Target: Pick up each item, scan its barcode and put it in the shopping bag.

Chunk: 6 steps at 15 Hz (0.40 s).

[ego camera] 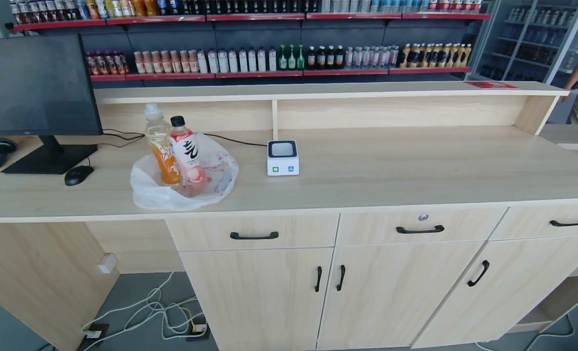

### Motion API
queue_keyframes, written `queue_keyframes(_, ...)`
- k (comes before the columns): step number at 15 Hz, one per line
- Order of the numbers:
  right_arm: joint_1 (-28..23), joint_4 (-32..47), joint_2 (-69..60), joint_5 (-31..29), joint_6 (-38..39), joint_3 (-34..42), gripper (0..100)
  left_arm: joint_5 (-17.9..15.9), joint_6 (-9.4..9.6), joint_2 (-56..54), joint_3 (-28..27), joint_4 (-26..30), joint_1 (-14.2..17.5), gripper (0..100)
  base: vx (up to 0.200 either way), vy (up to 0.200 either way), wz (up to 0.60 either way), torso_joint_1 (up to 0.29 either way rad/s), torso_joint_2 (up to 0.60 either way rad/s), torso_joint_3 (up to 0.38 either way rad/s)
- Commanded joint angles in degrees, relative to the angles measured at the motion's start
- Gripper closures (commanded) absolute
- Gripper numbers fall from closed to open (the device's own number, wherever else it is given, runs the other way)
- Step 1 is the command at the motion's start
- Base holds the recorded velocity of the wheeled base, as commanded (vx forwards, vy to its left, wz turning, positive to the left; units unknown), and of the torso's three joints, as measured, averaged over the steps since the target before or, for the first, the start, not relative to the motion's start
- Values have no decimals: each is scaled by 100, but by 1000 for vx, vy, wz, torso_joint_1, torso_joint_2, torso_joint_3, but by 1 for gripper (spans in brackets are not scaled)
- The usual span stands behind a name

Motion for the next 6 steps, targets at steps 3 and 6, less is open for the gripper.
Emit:
queue_keyframes(3, 1, -1, 7, 0, -2, 0, 0, 2, 11, -2, 0, -1, 0, 0, 0, 0, 0, 0, 0, 0)
queue_keyframes(6, -7, -1, 7, 0, -2, 0, 0, 2, 11, -2, 0, -1, 0, 0, 0, 0, 0, 0, 0, 0)
